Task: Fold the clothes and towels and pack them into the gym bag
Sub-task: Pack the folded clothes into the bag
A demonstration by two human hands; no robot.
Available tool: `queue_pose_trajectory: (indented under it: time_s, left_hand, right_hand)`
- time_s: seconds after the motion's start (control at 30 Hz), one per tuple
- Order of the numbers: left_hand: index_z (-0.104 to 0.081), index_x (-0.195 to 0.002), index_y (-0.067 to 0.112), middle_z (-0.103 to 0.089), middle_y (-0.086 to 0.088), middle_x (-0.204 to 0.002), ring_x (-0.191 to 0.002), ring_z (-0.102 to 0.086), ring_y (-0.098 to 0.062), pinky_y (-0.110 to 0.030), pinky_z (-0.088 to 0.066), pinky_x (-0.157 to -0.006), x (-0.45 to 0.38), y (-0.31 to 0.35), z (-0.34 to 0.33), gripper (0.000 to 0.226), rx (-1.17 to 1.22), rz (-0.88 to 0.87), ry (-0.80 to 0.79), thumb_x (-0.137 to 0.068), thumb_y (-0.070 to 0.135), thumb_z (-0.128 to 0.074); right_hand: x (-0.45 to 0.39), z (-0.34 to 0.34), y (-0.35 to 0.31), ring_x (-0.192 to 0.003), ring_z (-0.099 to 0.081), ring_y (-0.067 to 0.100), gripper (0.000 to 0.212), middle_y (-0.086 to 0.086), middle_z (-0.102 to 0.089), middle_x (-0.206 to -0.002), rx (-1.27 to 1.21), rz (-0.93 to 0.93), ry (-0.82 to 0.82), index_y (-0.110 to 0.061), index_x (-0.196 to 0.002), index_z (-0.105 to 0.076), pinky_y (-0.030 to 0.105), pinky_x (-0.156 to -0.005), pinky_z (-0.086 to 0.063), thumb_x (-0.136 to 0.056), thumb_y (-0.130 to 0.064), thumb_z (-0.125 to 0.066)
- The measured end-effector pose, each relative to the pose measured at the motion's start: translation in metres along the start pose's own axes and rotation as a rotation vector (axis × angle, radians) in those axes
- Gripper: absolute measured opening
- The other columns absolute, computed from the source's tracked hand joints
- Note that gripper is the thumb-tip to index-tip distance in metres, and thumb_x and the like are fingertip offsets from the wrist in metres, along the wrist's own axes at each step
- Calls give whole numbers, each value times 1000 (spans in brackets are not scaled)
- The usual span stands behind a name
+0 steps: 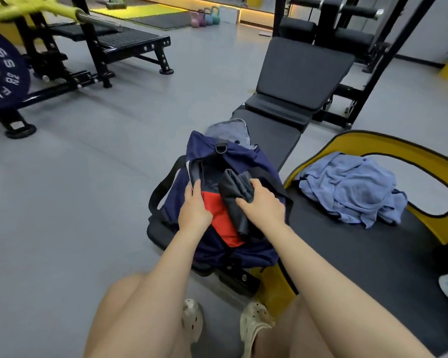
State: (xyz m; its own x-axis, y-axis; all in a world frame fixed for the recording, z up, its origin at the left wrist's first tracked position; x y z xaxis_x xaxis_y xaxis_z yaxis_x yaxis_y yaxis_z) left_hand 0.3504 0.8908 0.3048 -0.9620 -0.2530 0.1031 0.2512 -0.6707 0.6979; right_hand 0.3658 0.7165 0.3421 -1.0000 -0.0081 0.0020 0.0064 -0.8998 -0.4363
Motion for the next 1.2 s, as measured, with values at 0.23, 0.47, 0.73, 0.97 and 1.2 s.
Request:
queue_pose_trajectory:
  time_s: [0.23,0.47,0.73,0.97,1.2]
  left_hand:
    - [-14,-151,32,-3,16,-159,-129,-45,-21,-37,-44,-97,7,-8,8,87,49,-28,-107,-79,-7,-45]
    - [-3,-151,37,2,11,-160,-129,-44,-22,-36,-49,-90,13,-12,4,91,91,-10,-129,-82,-1,-50]
    - [7,-147,46,-31,-7,-151,-101,-59,-31,-28,-43,-60,18,-11,-4,101,124,-32,-213,-78,-5,-47]
    - [5,-150,41,-55,-13,-123,-56,-39,-12,-27,-39,-52,15,-12,-2,100,196,4,-254,-80,-11,-44]
    - [9,-148,43,-35,-17,-147,-63,-50,-10,-12,-31,-42,16,-4,2,98,170,-21,-268,-85,-8,-46]
  right_hand:
    - [-4,-26,-11,-121,-48,34,69,10,-48,-136,313,59,122,-13,-141,-39,42,-90,-44,-85,-46,-63]
    - [3,-27,-35,-97,-57,31,41,9,-61,-101,472,338,242,-9,-86,-69,39,-86,-41,-69,-46,-76]
    - [-10,-38,-26,-86,-60,29,27,12,-64,-85,-144,67,-64,-4,-91,-63,37,-70,-45,-87,-30,-62]
    - [-5,-56,-42,-61,-45,13,43,-6,-47,-61,-253,96,-405,-21,-72,-58,31,-60,-34,-98,-50,-39]
    - [-12,-68,-32,-128,-35,18,40,-5,-47,-132,51,282,-386,-36,-131,-55,39,-106,-29,-92,-44,-58]
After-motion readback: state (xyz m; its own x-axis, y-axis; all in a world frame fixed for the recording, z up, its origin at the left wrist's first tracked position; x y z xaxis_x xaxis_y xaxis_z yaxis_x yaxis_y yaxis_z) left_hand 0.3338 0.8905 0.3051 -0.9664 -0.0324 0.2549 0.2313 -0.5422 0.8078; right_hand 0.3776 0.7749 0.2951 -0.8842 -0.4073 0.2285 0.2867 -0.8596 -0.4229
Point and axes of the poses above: each hand's wrist, its own x-axis away from the middle knuckle, its own z-axis out of the back of the hand, y = z × x, the point moved 7 cm from there along -x, towards the middle knuckle
